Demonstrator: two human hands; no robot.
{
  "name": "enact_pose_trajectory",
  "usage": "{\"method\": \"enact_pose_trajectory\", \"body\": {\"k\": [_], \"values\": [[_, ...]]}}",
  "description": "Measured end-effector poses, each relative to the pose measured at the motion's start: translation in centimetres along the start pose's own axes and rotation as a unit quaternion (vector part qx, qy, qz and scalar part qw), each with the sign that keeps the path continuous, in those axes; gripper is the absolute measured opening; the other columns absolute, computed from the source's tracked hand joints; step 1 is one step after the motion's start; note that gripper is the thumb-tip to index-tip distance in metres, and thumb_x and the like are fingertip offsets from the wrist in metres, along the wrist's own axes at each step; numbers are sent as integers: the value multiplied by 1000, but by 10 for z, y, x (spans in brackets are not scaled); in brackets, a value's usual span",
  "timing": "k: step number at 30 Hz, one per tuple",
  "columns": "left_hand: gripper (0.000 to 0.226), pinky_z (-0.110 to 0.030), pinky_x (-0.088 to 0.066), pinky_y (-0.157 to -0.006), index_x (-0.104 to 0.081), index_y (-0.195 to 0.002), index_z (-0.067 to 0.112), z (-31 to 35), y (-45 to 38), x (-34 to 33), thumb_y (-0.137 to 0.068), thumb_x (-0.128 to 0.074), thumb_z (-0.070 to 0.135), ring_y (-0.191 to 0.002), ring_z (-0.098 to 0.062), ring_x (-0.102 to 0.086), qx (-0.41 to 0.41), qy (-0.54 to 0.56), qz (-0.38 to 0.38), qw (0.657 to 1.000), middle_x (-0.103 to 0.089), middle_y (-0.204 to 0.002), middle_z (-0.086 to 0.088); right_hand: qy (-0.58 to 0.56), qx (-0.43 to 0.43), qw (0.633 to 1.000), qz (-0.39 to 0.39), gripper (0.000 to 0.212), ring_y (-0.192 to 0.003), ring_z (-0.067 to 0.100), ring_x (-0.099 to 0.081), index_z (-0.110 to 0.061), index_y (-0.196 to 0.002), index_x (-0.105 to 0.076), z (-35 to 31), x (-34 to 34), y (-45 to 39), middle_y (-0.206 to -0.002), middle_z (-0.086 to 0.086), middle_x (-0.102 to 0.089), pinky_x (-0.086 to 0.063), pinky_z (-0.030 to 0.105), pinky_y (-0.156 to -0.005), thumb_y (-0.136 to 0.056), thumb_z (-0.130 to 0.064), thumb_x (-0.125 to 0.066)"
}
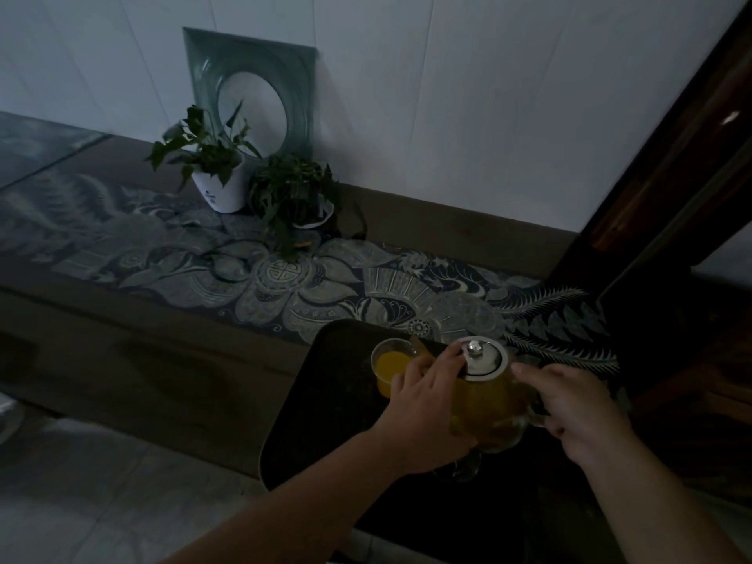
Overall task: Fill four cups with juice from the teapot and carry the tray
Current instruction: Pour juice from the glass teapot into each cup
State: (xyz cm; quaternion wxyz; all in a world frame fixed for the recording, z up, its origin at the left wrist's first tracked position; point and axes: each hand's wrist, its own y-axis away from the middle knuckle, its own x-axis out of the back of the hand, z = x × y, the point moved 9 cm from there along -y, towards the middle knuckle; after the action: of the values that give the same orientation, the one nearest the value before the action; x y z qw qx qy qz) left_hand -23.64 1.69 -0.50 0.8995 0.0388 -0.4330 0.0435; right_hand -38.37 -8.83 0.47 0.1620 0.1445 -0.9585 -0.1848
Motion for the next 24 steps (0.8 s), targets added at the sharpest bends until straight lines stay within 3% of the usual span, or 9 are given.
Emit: {"method": "enact_pose_trajectory", "body": {"k": [10, 14, 18, 24], "values": [[111, -51, -14, -112, -6, -148, 30, 10, -14, 4, -68, -80, 50, -141, -28, -7, -84, -80, 6, 993, 4, -161, 12, -74, -22, 996, 39, 23, -29, 3, -40, -6, -74, -56, 1, 13, 17, -37, -9, -48, -27, 13, -29, -88, -17, -71], [112, -49, -18, -110, -7, -148, 28, 23, -22, -2, -67, -80, 52, -141, -27, -9, -116, -76, 5, 990, 6, -161, 14, -77, -19, 994, 71, 23, -40, 8, -42, -9, -72, -59, 0, 32, 25, -38, -11, -50, -26, 21, -36, -86, -21, -72], [113, -51, -14, -112, -7, -150, 28, 41, -26, -11, -68, -80, 52, -141, -24, -6, -139, -51, -10, 989, 6, -161, 14, -75, -15, 993, 94, 21, -36, 3, -44, -11, -74, -61, 3, 54, 35, -40, -11, -53, -26, 20, -37, -87, -23, -72], [113, -50, -14, -112, -8, -152, 27, 68, -26, -32, -68, -80, 51, -142, -24, -6, -145, -21, -21, 989, 5, -161, 14, -64, -11, 992, 111, 22, -38, 7, -43, -10, -75, -63, 17, 89, 36, -45, -8, -56, -27, 22, -42, -85, -25, -74]]}}
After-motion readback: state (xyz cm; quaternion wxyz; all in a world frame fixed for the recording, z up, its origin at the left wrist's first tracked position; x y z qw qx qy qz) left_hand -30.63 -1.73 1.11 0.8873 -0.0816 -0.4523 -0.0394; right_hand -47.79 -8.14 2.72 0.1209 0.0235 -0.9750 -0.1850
